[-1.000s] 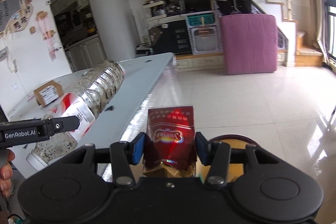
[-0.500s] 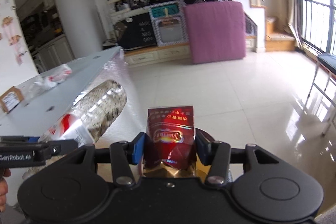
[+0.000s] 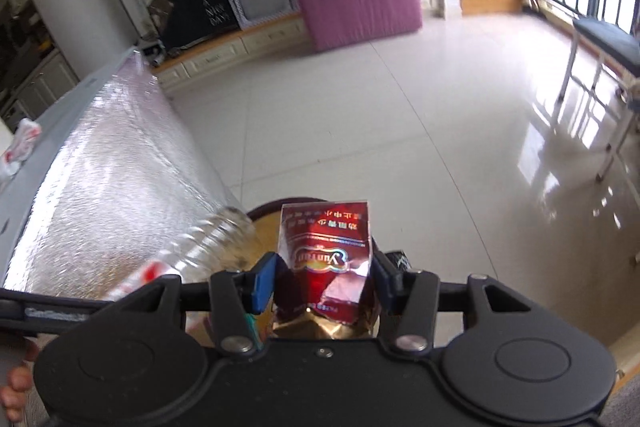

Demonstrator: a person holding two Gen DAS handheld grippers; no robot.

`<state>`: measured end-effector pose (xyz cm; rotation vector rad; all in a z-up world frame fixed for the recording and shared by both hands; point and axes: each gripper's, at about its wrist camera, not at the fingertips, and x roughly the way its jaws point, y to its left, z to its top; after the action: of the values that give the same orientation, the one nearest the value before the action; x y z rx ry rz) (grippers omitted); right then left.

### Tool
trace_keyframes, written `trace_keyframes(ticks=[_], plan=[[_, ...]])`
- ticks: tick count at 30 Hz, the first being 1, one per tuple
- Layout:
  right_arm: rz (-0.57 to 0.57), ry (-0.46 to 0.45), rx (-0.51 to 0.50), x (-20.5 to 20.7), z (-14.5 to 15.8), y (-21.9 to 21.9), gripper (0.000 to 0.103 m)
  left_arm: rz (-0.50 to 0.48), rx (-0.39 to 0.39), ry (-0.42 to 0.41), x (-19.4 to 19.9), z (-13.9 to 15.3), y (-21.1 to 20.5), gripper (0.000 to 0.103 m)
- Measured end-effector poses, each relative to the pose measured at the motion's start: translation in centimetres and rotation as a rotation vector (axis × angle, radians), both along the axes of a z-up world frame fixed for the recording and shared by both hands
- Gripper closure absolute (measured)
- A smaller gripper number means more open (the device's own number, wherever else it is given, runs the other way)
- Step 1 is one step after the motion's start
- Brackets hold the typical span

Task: Collect trash
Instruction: 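Carry the bottle and red pack with both tools over the wastebasket, then open both tools to drop the bottle and red pack into the wastebasket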

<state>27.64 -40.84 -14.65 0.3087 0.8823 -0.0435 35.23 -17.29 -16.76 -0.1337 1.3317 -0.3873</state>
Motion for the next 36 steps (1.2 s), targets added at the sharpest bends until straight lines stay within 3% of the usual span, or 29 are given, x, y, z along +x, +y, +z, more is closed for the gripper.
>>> trace_keyframes(ticks=[4, 12, 17, 21, 26, 34, 36], plan=[[-0.02, 0.085, 0.023, 1.5, -2.9, -0.5, 0.052, -0.078, 0.042, 0.098, 4.0, -3.5, -2.0, 0.044], [-0.061, 0.249, 0.069, 3.1, -7.6, -0.7, 0.052, -0.352, 0.166, 0.246, 9.8, -9.1, -6.7, 0.043], [-0.04, 0.306, 0.094, 4.1, -8.6, 0.1, 0.052, -0.508, 0.272, 0.251, 11.8, -11.8, -9.8, 0.043], [-0.001, 0.351, 0.128, 5.0, -9.7, 1.2, 0.052, -0.58, 0.326, 0.25, 12.5, -13.9, -10.9, 0.043], [0.07, 0.428, 0.107, 7.5, -11.0, 3.2, 0.051, -0.606, 0.328, 0.24, 13.0, -16.0, -11.4, 0.043], [0.15, 0.542, -0.001, 11.1, -13.6, 5.3, 0.048, -0.556, 0.277, 0.251, 13.6, -17.8, -10.9, 0.04], [0.171, 0.559, -0.027, 11.9, -14.0, 5.9, 0.047, -0.537, 0.261, 0.26, 13.8, -17.7, -10.3, 0.035]])
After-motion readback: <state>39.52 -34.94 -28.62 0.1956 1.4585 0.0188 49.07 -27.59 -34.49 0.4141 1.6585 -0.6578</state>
